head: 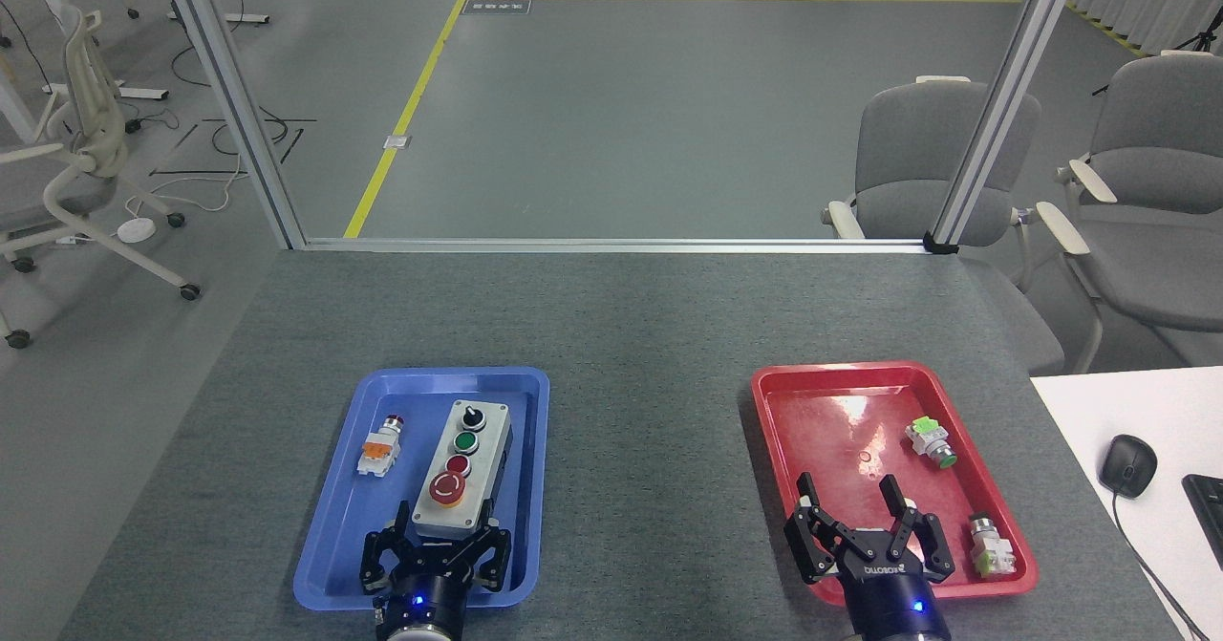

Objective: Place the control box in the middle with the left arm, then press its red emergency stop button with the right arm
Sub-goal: 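Close the left gripper on the near end of the grey control box, then lift the control box with the left gripper out of the blue tray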

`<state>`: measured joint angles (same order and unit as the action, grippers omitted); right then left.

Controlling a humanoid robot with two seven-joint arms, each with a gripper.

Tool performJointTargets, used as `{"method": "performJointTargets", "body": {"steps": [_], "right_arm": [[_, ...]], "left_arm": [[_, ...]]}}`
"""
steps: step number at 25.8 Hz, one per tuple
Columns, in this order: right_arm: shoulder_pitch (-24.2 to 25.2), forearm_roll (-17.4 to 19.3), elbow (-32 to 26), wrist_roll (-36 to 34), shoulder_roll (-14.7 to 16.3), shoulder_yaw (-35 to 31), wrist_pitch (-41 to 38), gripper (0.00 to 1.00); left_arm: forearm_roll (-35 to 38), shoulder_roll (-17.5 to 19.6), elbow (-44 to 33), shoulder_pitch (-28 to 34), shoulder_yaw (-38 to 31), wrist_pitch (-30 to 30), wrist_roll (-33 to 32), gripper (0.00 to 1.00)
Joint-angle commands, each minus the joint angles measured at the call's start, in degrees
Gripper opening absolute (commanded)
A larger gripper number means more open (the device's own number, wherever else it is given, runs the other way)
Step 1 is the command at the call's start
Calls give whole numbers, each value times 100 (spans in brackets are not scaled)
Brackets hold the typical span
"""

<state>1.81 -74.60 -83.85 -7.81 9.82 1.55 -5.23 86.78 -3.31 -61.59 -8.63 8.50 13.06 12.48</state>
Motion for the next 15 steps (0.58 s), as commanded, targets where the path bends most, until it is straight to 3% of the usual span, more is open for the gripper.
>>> {"method": "performJointTargets", "body": {"steps": [1,15], "right_arm": [[-6,-2,0,25,11,12,22,98],[-6,-2,0,25,2,-15,5,98]], "left_arm": [[-12,5,50,-95,3,-6,0,99],[-135,-56,288,-341,29,-164,0,99]]}}
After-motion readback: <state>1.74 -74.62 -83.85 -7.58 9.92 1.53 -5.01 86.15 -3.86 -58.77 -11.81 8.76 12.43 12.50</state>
